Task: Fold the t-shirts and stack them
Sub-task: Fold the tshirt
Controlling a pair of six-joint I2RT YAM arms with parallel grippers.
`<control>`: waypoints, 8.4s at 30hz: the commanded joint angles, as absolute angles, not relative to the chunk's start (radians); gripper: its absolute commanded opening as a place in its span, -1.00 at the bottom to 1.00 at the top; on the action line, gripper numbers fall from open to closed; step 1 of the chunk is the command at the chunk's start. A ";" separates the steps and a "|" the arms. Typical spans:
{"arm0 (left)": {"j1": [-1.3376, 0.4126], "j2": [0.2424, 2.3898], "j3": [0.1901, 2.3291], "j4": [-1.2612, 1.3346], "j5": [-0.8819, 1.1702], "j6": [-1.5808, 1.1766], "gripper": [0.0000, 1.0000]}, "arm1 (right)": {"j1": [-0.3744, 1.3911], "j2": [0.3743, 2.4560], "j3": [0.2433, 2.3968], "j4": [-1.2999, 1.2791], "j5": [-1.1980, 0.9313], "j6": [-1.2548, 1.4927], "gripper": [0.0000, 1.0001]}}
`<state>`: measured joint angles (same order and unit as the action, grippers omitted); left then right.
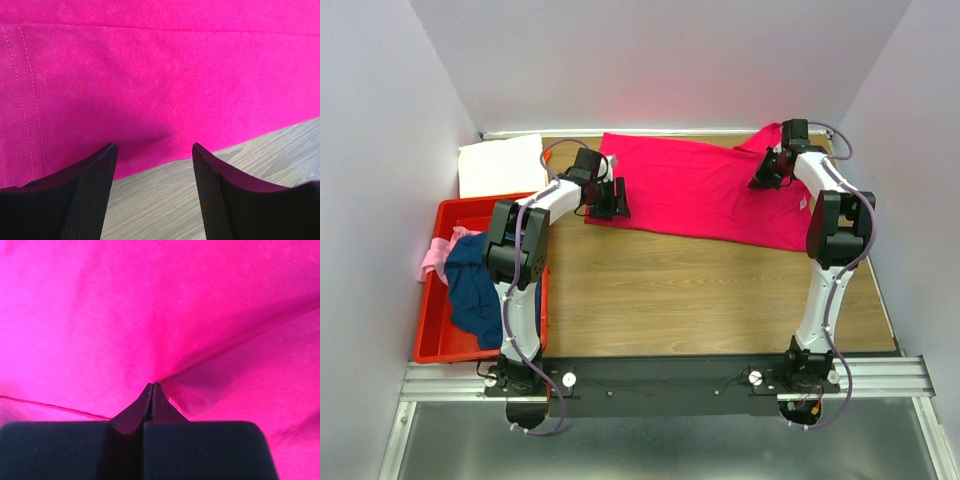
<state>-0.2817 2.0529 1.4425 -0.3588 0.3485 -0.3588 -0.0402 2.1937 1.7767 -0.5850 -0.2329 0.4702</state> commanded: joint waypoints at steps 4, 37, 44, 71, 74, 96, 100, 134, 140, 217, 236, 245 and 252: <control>-0.281 2.051 1.396 -0.422 0.314 -0.350 0.40 | -0.032 2.240 1.847 -0.586 -0.273 0.488 -0.41; -0.284 2.003 1.292 -0.170 0.374 -0.301 0.40 | -0.032 1.948 1.332 -0.592 -0.095 0.407 0.65; -0.285 1.950 1.163 -0.201 0.342 -0.347 0.40 | -0.032 1.870 1.198 -0.641 -0.043 0.425 0.66; -0.354 1.601 1.084 -0.429 0.301 -0.394 0.40 | -0.034 1.630 1.233 -0.887 -0.031 0.466 0.67; -0.354 1.690 1.183 -0.446 0.264 -0.348 0.40 | -0.034 1.712 1.302 -0.870 -0.005 0.437 0.67; -0.377 1.654 0.858 -0.371 0.199 -0.357 0.40 | -0.124 1.950 1.203 -0.741 0.048 0.420 0.67; -0.400 1.591 0.809 -0.365 0.250 -0.409 0.41 | -0.161 1.907 1.152 -0.744 0.032 0.411 0.67; -0.330 1.728 1.339 -0.537 0.008 -0.393 0.46 | -0.167 1.965 1.731 -0.919 -0.089 0.383 0.62; -0.290 1.918 1.526 -0.522 -0.058 -0.370 0.23 | -0.169 2.052 1.877 -0.914 -0.141 0.400 0.61; -0.261 2.114 1.634 -0.503 0.098 -0.376 -1.00 | -0.167 2.209 1.700 -0.729 -0.143 0.413 -0.38; -0.255 2.020 1.569 -0.463 0.101 -0.425 -1.00 | -0.167 2.010 1.640 -0.741 -0.172 0.442 -0.89; -0.252 1.968 1.528 -0.446 0.123 -0.430 -1.00 | -0.167 1.873 1.536 -0.785 -0.126 0.440 -0.99; -0.249 1.898 1.473 -0.439 0.133 -0.408 -1.00 | -0.167 1.770 1.428 -0.833 -0.091 0.434 -0.99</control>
